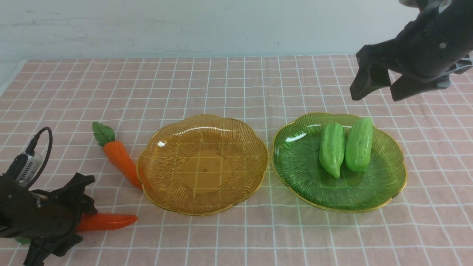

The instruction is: Put different types of vegetables on the plate.

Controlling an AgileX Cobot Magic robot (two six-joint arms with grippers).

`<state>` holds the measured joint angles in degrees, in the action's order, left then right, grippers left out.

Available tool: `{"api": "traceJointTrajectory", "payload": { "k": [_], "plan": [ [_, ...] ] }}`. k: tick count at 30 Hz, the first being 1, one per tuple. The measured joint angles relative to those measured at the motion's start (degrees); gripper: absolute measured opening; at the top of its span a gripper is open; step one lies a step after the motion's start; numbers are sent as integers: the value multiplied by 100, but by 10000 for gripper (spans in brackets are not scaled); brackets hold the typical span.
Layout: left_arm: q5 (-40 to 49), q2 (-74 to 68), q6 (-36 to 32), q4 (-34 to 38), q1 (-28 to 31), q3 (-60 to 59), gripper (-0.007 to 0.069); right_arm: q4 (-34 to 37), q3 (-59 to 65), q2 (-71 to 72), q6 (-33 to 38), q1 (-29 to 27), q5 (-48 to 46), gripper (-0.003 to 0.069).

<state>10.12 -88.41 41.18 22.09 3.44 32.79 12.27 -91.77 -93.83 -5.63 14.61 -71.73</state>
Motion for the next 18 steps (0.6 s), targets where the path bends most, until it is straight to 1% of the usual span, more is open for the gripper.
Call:
{"api": "traceJointTrajectory", "payload": {
  "k": [3, 5, 8, 10, 14, 18],
  "plan": [
    [70, 7, -280, 6, 0, 7, 185, 27, 0, 0, 0, 0, 0, 536],
    [234, 78, -641, 6, 0, 37, 182, 27, 0, 0, 0, 0, 0, 536],
    [731, 284, -1103, -6, 0, 100, 182, 38, 0, 0, 0, 0, 0, 536],
    [1235, 503, -1568, -8, 0, 273, 182, 73, 0, 0, 0, 0, 0, 536],
    [1884, 836, -2319, 52, 0, 761, 180, 160, 0, 0, 0, 0, 0, 536],
    [2747, 899, -3411, 475, 0, 1665, 180, 261, 0, 0, 0, 0, 0, 536]
  ]
}}
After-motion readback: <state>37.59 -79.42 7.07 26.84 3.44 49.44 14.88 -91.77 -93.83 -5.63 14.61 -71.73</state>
